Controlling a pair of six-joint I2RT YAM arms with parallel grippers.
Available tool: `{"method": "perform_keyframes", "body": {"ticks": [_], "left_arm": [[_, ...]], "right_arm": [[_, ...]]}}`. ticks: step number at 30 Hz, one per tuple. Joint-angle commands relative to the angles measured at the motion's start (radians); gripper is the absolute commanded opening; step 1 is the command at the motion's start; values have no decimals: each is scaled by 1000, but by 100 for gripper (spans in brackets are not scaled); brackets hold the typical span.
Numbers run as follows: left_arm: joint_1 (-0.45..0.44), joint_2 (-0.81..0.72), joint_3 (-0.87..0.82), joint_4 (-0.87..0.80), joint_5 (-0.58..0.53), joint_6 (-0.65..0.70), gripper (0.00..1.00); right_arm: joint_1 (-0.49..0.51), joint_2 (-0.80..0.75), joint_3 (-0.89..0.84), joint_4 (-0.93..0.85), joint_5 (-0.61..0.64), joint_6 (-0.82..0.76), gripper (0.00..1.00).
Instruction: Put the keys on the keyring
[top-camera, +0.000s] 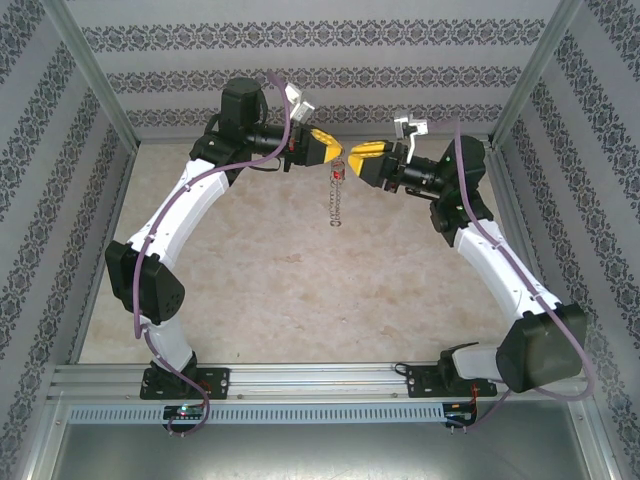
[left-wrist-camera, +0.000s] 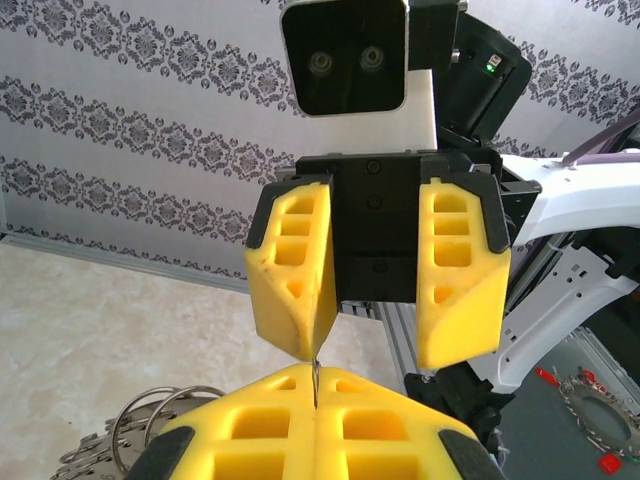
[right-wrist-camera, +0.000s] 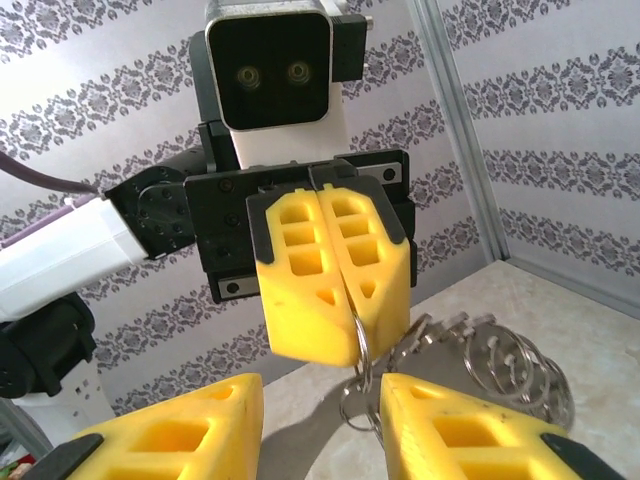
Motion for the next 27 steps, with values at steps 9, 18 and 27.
{"method": "perform_keyframes", "body": {"ticks": [9, 18, 27], "left_arm": [[-9, -37, 43, 1, 46, 15, 0], [-11, -36, 46, -6, 44, 20, 0], [-13, -36, 52, -11, 45, 21, 0]], "right_arm": [[-32, -8, -69, -4, -33, -77, 44], [2, 22, -70, 13, -66, -92, 45], [24, 47, -52, 12, -40, -98, 45]]}}
